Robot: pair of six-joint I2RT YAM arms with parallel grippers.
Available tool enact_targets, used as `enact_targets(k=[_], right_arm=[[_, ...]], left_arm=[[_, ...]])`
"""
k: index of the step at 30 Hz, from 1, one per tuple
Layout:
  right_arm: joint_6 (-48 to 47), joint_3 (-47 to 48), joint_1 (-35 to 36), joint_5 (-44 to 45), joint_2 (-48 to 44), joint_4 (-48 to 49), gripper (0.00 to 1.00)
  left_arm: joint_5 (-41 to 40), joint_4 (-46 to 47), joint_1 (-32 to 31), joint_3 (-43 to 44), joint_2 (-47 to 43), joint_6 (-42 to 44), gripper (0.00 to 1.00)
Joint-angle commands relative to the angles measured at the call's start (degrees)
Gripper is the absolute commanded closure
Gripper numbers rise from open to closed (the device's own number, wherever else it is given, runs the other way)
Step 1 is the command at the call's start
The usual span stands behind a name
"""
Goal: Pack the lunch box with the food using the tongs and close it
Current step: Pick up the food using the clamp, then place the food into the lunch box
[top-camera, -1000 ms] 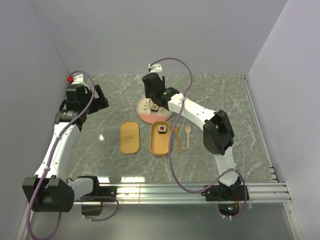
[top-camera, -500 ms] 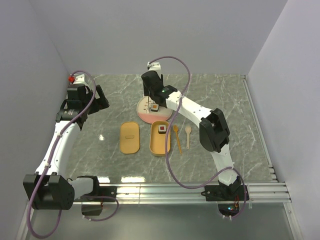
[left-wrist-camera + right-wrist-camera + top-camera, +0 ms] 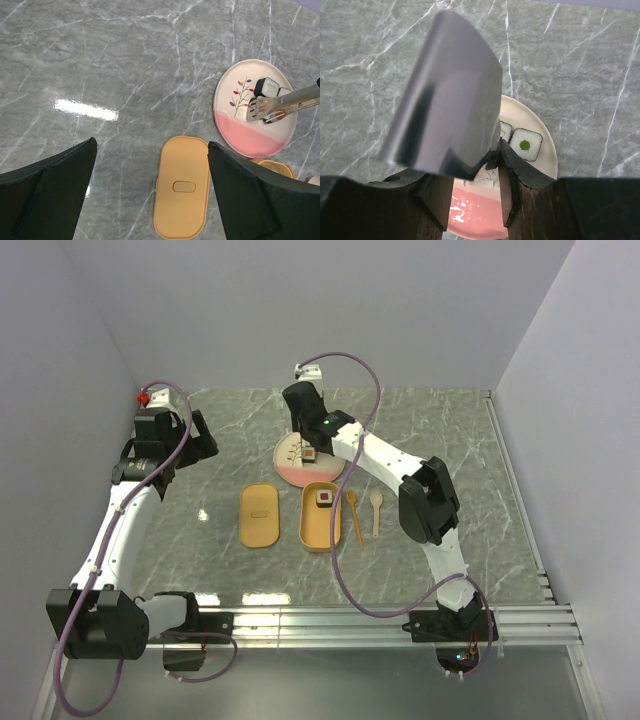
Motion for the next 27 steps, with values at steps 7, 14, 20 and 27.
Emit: enact_targets(k=[7, 14, 20, 27], right_arm=[[-0.65, 1.45, -0.23, 1.21, -4.81, 0.87, 0.75], [-0.38, -3.92, -0.23, 1.13, -9.74, 2.36, 0.76], [0.06, -8.92, 0.30, 1.30, -14.57, 2.28, 0.78], [1.64, -19.99, 1.70, 1.92, -26.51, 2.80, 0.78]], left_arm=[[-0.33, 1.58, -0.19, 0.23, -0.75, 0.38, 0.00], [0.20, 2.01, -0.19, -0.03, -1.02, 0.11, 0.00], [0.38, 2.01, -0.28, -0.21, -1.72, -0.15, 0.00], [0.90, 2.28, -0.19, -0.74, -2.51, -0.59, 0.00]])
